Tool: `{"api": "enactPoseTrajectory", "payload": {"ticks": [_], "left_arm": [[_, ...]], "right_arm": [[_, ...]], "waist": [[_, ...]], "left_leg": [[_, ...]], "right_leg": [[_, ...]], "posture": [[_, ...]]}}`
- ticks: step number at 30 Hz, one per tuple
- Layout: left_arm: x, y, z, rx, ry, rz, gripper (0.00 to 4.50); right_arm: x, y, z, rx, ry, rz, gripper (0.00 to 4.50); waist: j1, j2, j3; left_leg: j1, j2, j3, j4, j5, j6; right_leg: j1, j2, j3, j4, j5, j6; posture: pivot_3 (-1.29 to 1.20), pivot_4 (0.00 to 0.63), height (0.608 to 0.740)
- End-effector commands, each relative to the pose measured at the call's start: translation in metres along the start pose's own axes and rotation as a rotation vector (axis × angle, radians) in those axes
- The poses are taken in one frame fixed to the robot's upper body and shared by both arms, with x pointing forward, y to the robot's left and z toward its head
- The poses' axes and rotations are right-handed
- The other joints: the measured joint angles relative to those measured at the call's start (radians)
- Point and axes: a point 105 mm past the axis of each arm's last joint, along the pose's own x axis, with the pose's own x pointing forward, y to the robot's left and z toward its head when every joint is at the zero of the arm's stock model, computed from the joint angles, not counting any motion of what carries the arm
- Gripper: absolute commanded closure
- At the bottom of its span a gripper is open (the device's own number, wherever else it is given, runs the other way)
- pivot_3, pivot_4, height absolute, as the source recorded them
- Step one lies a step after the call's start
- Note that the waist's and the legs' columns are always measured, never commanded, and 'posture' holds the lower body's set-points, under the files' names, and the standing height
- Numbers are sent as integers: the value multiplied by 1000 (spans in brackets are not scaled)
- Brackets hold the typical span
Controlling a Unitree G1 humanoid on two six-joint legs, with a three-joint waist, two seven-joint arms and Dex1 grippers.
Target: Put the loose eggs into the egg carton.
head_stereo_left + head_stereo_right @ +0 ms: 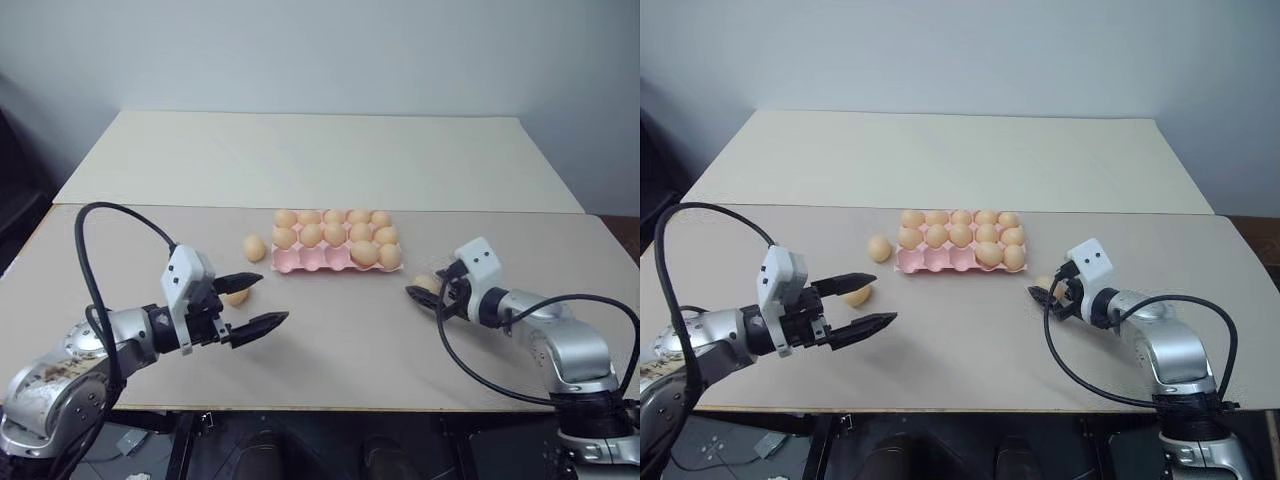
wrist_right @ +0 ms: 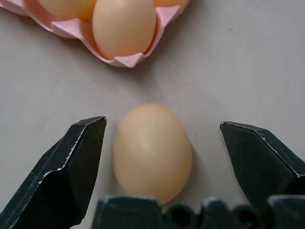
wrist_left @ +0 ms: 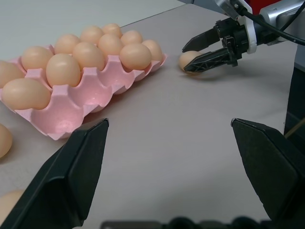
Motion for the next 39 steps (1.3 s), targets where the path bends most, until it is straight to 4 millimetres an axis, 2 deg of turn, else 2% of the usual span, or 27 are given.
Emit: {"api": "enactPoseTrajectory", "payload": {"ticks": [1,2,5,7,9,15,19,21,24,30,39], "left_arm": [[-3,-4,11,41,-30,2,0],[-3,-4,11,41,-30,4,0],[-3,-3,11,40,-31,8,0],[-4,-4,11,40,-30,10,0],[-4,-3,11,41,-30,15,0],[-7,3,11,55,-34,58,0],[-13,7,10,76,-61,102,0],[-16,9,8,81,-62,125,0],[-18,13,5,83,-64,154,0],[-6,17,1,90,-85,239,0],[-3,13,-1,71,-96,276,0]], "right_arm": [[0,-3,10,-22,-33,-13,411],[1,-3,9,-21,-30,-13,592],[1,-3,7,-19,-27,-12,1500],[1,-2,7,-19,-29,-9,2283],[0,0,9,-25,-38,2,2596],[-21,23,34,-95,-117,157,2683],[-40,45,60,-169,-186,288,2690],[-41,53,72,-197,-225,312,2696],[-27,61,87,-210,-273,291,2706],[26,88,103,-173,-327,202,2707],[56,98,104,-173,-303,180,2708]], "waist": [[0,0,0],[0,0,0],[0,0,0],[0,0,0],[0,0,0],[1,0,0],[0,0,0],[-1,0,0],[-4,0,0],[-11,0,0],[-11,0,0]], "left_leg": [[0,0,0,0,0,0],[0,0,0,0,0,0],[0,0,0,0,0,0],[0,0,0,0,0,0],[0,0,0,0,0,0],[-1,0,0,0,0,0],[0,0,0,0,0,0],[-1,0,0,0,0,0],[0,0,0,0,0,0],[-1,0,0,-1,0,0],[-7,0,1,1,3,-5]], "right_leg": [[0,0,0,0,0,0],[0,0,0,0,0,0],[0,0,0,0,0,0],[0,0,0,0,0,0],[0,0,0,0,0,0],[-1,0,0,0,0,0],[-1,0,0,0,0,0],[-1,0,0,0,0,0],[-1,0,0,0,0,0],[-2,0,0,1,0,0],[-9,0,0,3,0,0]], "posture": [[0,150,740],[0,150,740],[0,150,740],[0,150,740],[0,150,740],[0,150,740],[0,150,740],[0,150,740],[0,150,740],[0,150,740],[0,150,740]]}}
